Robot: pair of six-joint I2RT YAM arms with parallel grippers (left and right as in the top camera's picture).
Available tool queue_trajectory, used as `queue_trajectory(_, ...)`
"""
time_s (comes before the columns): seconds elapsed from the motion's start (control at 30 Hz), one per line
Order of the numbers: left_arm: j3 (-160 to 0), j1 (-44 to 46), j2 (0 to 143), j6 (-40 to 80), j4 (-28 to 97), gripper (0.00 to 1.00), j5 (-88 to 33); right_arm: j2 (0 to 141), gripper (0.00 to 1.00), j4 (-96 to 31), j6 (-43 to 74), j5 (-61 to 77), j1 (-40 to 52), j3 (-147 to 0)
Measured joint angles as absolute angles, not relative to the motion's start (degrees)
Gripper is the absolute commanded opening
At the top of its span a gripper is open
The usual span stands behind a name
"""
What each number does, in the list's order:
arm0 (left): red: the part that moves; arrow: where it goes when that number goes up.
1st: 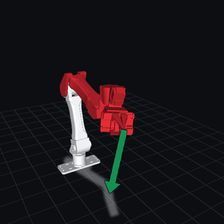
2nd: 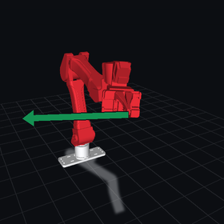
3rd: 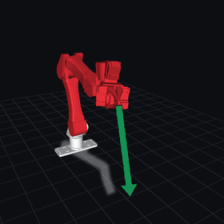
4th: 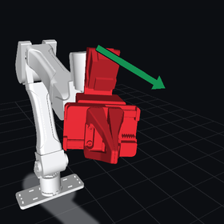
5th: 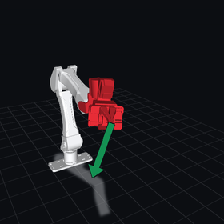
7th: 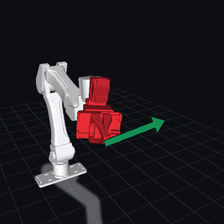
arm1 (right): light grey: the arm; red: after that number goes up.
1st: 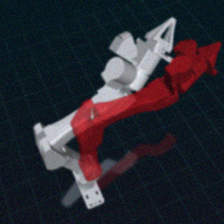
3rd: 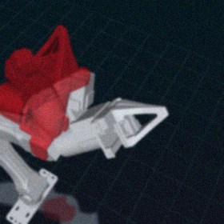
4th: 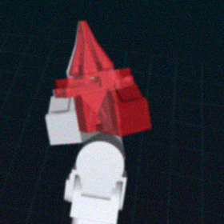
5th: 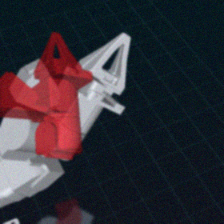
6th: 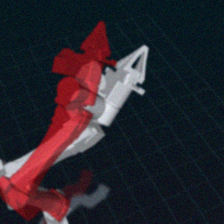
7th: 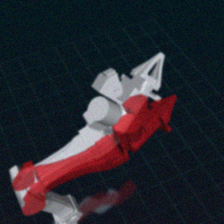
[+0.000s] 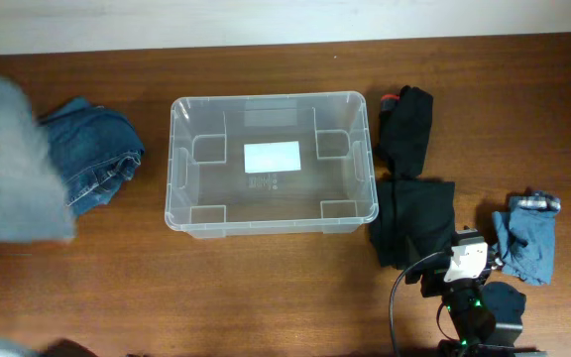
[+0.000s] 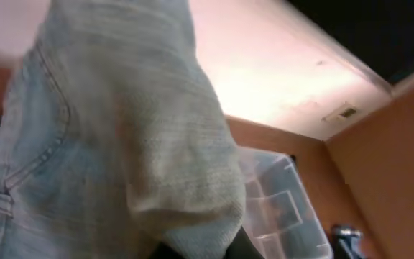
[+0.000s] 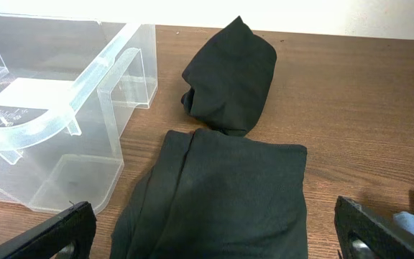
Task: Pack container
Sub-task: 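Lift the light-blue jeans with the left gripper over the container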
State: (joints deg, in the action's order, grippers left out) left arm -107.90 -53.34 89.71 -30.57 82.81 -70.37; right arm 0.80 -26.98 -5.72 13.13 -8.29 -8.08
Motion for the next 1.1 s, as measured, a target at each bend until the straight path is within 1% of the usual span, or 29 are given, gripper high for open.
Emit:
queue_trajectory(0.13,-108.2,-46.0,82.4,-19.6,68.4,0.01,-72.1,0.8,0.98,-26.9,-5.7,13.1,-8.3,-8.1)
queue_trajectory(0.2,-108.2,-40.0,79.5,-12.4,58.8,0.01,-70.7,0.8,0.98,-27.0,-5.7,13.1,-8.3,-8.1)
queue_trajectory(0.27,-108.3,-33.2,77.4,-6.0,53.0,0.00,-67.4,0.8,0.98,-27.0,-5.8,13.1,-8.3,-8.1)
queue_trajectory(0.3,-108.4,-27.4,76.2,-2.4,49.1,0.01,-63.7,0.8,0.99,-27.0,-5.7,13.1,-8.3,-8.1)
queue_trajectory(0.33,-108.5,-24.1,75.6,-0.6,47.8,0.01,-62.0,0.8,0.98,-27.0,-5.7,13.1,-8.3,-8.1)
queue_trajectory(0.37,-108.4,-18.2,75.2,1.9,46.2,0.01,-57.8,0.8,0.98,-27.0,-5.7,13.1,-8.3,-8.1)
queue_trajectory(0.4,-108.5,-14.5,75.0,3.7,45.3,0.00,-54.4,0.8,0.98,-27.0,-5.7,13.1,-8.3,-8.1)
queue_trajectory(0.47,-108.5,-3.6,75.4,8.8,44.7,0.01,-43.4,0.8,0.98,-27.0,-5.7,13.1,-8.3,-8.1)
queue_trajectory(0.5,-108.5,3.1,76.6,12.6,44.6,0.01,-36.0,0.8,0.98,-27.0,-5.7,13.1,-8.3,-8.1)
queue_trajectory(0.53,-108.4,4.3,77.0,13.4,44.6,0.01,-34.7,0.8,0.98,-27.0,-5.8,13.1,-8.3,-8.1)
queue_trajectory(0.57,-108.4,8.3,78.9,15.7,44.4,0.01,-30.3,0.8,0.98,-27.0,-5.8,13.1,-8.3,-8.1)
queue_trajectory(0.67,-108.5,15.6,85.3,20.5,42.6,0.01,-22.0,0.8,0.98,-27.0,-5.7,13.1,-8.3,-8.1)
queue_trajectory(0.8,-108.4,21.0,96.4,24.6,41.9,0.00,-16.6,0.8,0.98,-27.0,-5.7,13.1,-8.3,-8.1)
queue_trajectory(0.93,-108.1,24.2,104.0,27.4,39.5,0.00,-16.1,0.8,0.98,-26.9,-5.8,13.1,-8.3,-8.1)
queue_trajectory(1.1,-108.1,28.8,106.1,29.2,37.0,0.01,-17.4,0.8,0.98,-27.0,-5.7,13.1,-8.3,-8.1)
